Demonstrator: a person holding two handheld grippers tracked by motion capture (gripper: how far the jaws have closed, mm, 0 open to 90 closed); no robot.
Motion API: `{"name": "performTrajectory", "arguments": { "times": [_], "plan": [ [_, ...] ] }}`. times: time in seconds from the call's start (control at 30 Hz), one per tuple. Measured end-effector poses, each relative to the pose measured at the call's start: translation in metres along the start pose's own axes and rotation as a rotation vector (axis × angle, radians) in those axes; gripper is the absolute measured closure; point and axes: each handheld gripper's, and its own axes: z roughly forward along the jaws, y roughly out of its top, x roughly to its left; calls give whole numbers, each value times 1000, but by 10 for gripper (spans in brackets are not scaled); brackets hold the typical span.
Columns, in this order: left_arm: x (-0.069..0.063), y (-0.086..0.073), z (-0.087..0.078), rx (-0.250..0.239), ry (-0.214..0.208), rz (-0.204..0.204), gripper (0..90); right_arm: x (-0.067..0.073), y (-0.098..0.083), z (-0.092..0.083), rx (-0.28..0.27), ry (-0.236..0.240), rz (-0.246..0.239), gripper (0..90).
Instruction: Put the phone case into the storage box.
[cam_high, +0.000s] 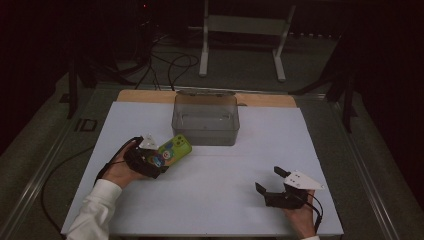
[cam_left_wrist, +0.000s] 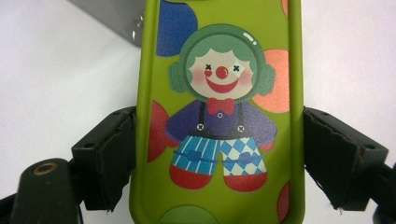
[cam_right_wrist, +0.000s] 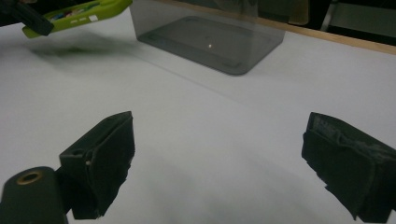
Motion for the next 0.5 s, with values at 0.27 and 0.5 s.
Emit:
{"name": "performTrajectory", "arguments": {
  "times": [0.27, 0.5],
  "plan": [
    [-7, 0, -5, -78, 44, -25, 160, 0, 0, 0, 1, 1, 1, 94],
    [-13, -2, -4, -139, 68, -60, 160, 0, 0, 1, -1, 2, 2, 94]
  ]
}}
